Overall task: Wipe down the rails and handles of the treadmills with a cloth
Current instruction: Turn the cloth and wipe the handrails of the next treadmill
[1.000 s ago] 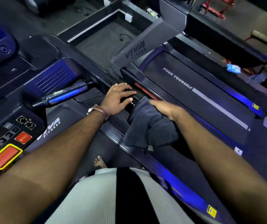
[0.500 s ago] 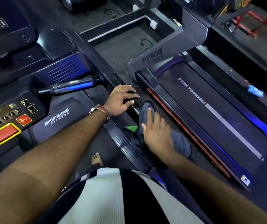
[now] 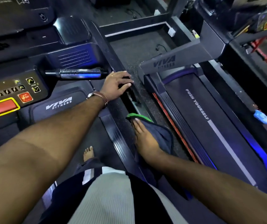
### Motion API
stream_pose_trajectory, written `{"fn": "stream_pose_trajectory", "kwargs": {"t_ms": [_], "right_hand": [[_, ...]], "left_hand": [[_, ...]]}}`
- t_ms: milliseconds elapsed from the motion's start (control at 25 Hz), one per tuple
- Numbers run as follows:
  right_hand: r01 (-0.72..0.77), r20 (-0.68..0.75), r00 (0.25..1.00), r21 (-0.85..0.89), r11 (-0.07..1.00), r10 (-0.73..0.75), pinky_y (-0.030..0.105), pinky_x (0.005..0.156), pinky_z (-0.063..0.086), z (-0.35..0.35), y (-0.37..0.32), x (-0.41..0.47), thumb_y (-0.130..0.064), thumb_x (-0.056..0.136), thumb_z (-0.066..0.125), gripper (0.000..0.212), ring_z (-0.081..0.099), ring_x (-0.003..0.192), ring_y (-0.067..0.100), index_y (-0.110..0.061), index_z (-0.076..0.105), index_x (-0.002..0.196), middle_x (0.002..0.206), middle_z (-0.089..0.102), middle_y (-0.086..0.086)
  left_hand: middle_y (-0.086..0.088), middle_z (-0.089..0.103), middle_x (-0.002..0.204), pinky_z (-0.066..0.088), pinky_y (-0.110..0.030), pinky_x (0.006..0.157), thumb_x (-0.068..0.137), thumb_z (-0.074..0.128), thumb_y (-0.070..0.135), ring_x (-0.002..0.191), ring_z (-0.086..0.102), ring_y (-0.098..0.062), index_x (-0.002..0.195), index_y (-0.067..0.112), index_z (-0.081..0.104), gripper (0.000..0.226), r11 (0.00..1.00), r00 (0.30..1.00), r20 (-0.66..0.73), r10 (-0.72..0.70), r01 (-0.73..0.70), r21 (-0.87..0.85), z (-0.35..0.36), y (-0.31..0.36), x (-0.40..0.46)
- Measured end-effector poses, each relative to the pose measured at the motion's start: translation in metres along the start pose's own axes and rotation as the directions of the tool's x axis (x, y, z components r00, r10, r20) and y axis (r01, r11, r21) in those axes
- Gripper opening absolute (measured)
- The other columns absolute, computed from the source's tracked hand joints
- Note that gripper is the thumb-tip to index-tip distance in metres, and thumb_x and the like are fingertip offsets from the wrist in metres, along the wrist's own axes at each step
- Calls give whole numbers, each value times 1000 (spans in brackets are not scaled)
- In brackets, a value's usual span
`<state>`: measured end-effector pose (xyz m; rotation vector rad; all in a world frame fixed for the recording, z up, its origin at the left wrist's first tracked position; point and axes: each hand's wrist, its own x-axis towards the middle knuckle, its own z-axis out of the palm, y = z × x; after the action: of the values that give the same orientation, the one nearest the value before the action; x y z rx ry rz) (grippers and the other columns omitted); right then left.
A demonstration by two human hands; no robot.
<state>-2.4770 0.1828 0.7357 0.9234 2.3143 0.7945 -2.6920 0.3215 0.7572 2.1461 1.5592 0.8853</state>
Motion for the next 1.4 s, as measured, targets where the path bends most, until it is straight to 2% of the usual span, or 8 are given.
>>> {"fn": "stream_pose_trajectory", "kwargs": {"t_ms": [280,560,640,720,800,920,1240,1400], "right_hand": [[-169,33,983,554,815,181,72,109,15,-20,30,30,-13,93,40,72,-9,149,35,-21,5,156,161,-22,-5],[-517,365,841,761,393,399,50,88,49,-9,37,22,-68,91,29,69,57,117,36,-34,13,150,147,44,9],[-591,546,794,797,127,266,46,88,49,-10,59,69,-77,87,23,69,61,109,35,-28,42,132,130,60,12],[-572,615,783,658,-490,-89,42,96,49,-7,85,108,-72,90,36,67,64,108,31,-17,62,119,119,67,14],[-552,586,771,417,-723,-251,29,84,55,6,91,111,-58,95,47,52,70,93,19,-12,71,104,102,72,12],[-592,621,760,542,-596,-190,16,58,51,21,83,100,-36,100,41,32,63,61,3,-21,60,80,70,66,-4],[-518,676,717,354,-778,-170,22,78,52,2,94,142,-55,93,53,42,61,85,18,-16,67,92,81,66,0],[-701,723,681,690,-181,118,41,93,47,-27,84,147,-77,85,28,84,63,107,33,-10,65,120,118,66,17]], "left_hand": [[-6,64,122,32,-38,110,89,65,23,126,49,-23,105,13,73,21,993,997,45,-67,71,-97,-4,-4,5],[14,66,118,6,-50,113,78,71,47,121,51,-4,103,30,73,31,998,988,138,-63,61,18,-24,-20,20],[14,63,122,7,-49,112,77,70,52,122,48,-5,104,32,72,33,999,987,161,-18,11,39,-30,-29,22],[14,60,127,11,-46,110,78,66,56,124,46,-7,107,36,71,35,997,988,151,29,-39,65,-32,-38,23],[14,60,127,15,-43,105,83,61,56,123,47,-7,110,38,69,33,991,986,142,91,-103,81,-35,-46,25],[16,61,125,19,-37,94,90,54,51,120,49,-6,114,36,67,31,971,960,187,210,-227,74,-40,-60,34],[13,63,124,18,-38,97,88,64,34,124,47,-6,112,29,70,25,987,957,253,144,-121,-107,-43,-67,48],[11,65,122,21,-42,102,85,68,32,122,49,-8,109,26,71,25,988,965,236,113,-84,-130,-44,-65,49]]}}
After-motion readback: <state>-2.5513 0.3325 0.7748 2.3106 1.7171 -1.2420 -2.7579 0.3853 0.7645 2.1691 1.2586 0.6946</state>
